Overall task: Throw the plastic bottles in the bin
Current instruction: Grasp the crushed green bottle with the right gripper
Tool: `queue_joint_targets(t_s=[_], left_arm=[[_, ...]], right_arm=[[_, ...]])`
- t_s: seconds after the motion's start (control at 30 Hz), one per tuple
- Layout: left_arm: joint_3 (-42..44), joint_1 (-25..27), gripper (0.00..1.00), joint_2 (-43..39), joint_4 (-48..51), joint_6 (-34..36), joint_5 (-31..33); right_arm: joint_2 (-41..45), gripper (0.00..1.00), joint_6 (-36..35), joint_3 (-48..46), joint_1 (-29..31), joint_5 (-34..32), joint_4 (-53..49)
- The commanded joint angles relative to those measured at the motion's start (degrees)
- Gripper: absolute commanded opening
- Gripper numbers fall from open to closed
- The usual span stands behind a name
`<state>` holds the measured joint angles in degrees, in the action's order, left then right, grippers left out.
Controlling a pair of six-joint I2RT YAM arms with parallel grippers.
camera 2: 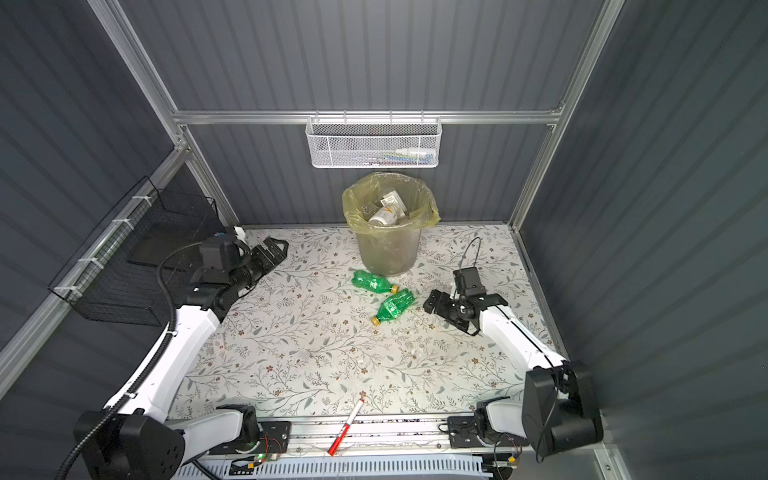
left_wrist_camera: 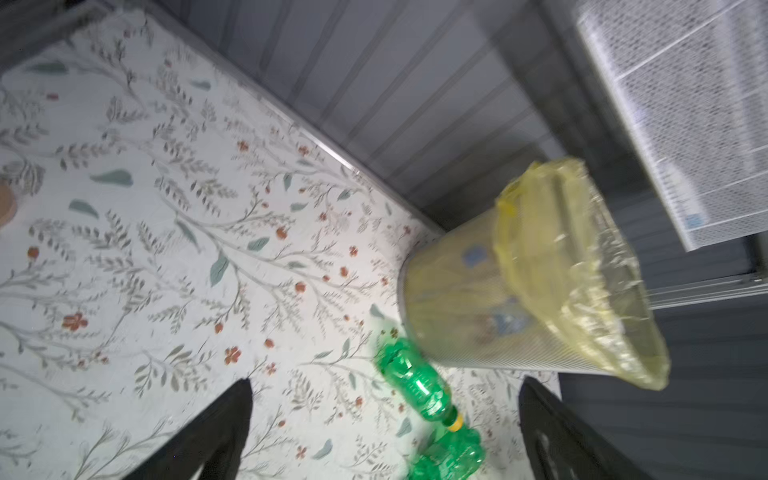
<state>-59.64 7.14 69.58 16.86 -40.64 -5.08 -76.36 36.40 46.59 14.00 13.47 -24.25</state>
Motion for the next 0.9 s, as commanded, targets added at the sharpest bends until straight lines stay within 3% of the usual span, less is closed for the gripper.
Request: queue_joint_targets(t_s=[0.0, 0.37, 0.87], left_arm=[[5.7, -0.2, 1.0, 3.1, -0.2, 1.7, -0.5], [10.7, -0.5, 1.0, 4.0, -3.3, 4.1, -2.6], [12.9, -1.1, 1.0, 2.2, -3.6, 5.9, -4.0]], right_arm=[[-3.6, 0.95, 9.1, 2.5, 4.5, -4.1, 5.7], [-20.3, 0.95, 18.5, 16.5, 15.7, -13.7, 6.2], [-29.9, 0.96, 22.2, 21.3, 20.4, -19.4, 4.8]])
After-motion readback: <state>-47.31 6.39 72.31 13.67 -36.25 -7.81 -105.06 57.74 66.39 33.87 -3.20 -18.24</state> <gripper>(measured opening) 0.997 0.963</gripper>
